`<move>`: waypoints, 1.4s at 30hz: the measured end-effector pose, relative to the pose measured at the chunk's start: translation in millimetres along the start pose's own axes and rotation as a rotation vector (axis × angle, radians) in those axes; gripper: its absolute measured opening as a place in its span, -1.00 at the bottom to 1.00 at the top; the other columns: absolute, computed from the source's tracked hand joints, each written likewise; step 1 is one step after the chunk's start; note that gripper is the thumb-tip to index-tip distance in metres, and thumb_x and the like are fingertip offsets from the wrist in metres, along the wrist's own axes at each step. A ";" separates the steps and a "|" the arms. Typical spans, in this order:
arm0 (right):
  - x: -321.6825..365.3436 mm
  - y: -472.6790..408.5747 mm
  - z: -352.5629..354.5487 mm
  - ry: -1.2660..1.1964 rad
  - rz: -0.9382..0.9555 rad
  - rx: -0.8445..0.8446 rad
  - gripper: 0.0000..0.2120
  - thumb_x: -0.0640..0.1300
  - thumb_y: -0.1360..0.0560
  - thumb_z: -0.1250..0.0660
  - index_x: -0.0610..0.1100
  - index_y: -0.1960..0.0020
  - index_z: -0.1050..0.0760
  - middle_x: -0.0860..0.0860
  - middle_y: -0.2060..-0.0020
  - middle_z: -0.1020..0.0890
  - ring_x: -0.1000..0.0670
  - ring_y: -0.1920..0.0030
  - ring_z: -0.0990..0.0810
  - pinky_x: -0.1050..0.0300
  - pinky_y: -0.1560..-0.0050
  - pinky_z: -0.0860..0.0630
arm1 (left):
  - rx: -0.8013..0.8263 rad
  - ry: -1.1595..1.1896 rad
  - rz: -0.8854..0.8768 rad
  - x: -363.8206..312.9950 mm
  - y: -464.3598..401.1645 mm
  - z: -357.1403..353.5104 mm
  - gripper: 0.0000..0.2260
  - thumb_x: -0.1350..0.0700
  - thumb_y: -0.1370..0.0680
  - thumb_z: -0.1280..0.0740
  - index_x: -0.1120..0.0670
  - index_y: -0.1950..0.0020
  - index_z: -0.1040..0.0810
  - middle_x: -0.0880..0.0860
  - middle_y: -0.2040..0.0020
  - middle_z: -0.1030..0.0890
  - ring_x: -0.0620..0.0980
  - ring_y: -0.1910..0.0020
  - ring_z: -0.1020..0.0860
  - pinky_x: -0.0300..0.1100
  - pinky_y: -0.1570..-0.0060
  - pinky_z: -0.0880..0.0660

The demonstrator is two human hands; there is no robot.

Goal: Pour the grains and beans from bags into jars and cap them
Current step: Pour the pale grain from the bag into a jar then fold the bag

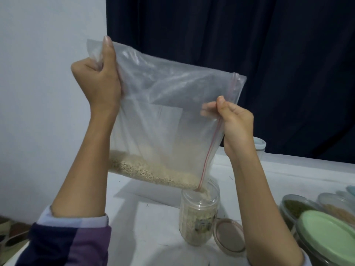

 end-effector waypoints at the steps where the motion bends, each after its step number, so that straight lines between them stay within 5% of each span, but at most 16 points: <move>1: -0.2 0.1 -1.5 0.017 -0.006 0.028 -0.72 -0.10 -0.59 -0.25 -0.17 0.18 -0.64 -0.01 0.23 -0.72 0.03 0.13 -0.70 0.00 -0.32 -0.43 | 0.003 0.009 0.000 -0.8 1.3 -0.4 -0.44 -0.03 -0.54 -0.32 -0.07 0.59 -0.12 -0.17 0.67 -0.19 -0.21 0.62 -0.19 -0.35 0.51 -0.17; 16: -2.5 1.9 5.4 -0.026 -0.007 -0.033 -0.71 -0.12 -0.59 -0.26 -0.17 0.22 -0.64 -0.01 0.27 -0.72 0.04 0.17 -0.69 -0.01 -0.30 -0.45 | 0.040 0.001 0.007 -0.1 6.1 -6.5 -0.47 -0.05 -0.54 -0.31 -0.01 0.54 -0.13 -0.15 0.67 -0.21 -0.16 0.61 -0.23 -0.24 0.52 -0.21; 23: -6.5 0.4 13.2 -0.044 -0.015 -0.075 -0.71 -0.13 -0.59 -0.26 -0.19 0.22 -0.63 -0.03 0.26 -0.71 0.04 0.22 -0.69 0.11 -0.19 -0.50 | 0.056 -0.030 -0.009 -3.5 10.8 -10.9 -0.47 0.02 -0.57 -0.30 0.00 0.53 -0.13 -0.17 0.68 -0.21 -0.21 0.64 -0.21 -0.37 0.52 -0.18; 31: -12.8 1.9 15.1 -0.091 -0.056 -0.106 -0.70 -0.13 -0.59 -0.26 -0.18 0.25 -0.62 -0.04 0.29 -0.71 -0.02 0.21 -0.70 -0.10 -0.30 -0.45 | 0.090 -0.024 -0.004 -3.8 11.8 -17.5 -0.47 -0.03 -0.55 -0.31 0.02 0.53 -0.13 -0.16 0.67 -0.20 -0.19 0.63 -0.20 -0.31 0.52 -0.19; 42: -3.9 1.2 13.5 -0.142 -0.055 -0.103 -0.71 -0.16 -0.58 -0.28 -0.17 0.28 -0.61 -0.06 0.31 -0.70 -0.06 0.22 -0.70 -0.08 -0.22 -0.52 | 0.072 -0.019 -0.030 -8.9 4.0 -16.5 -0.48 -0.01 -0.56 -0.30 0.00 0.53 -0.14 -0.16 0.68 -0.22 -0.20 0.63 -0.22 -0.35 0.51 -0.19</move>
Point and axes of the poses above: each hand's wrist, its own y-axis away from the middle knuckle, its own z-axis out of the back of the hand, x = y × z, the point moved 6 cm from there along -y, towards the middle knuckle
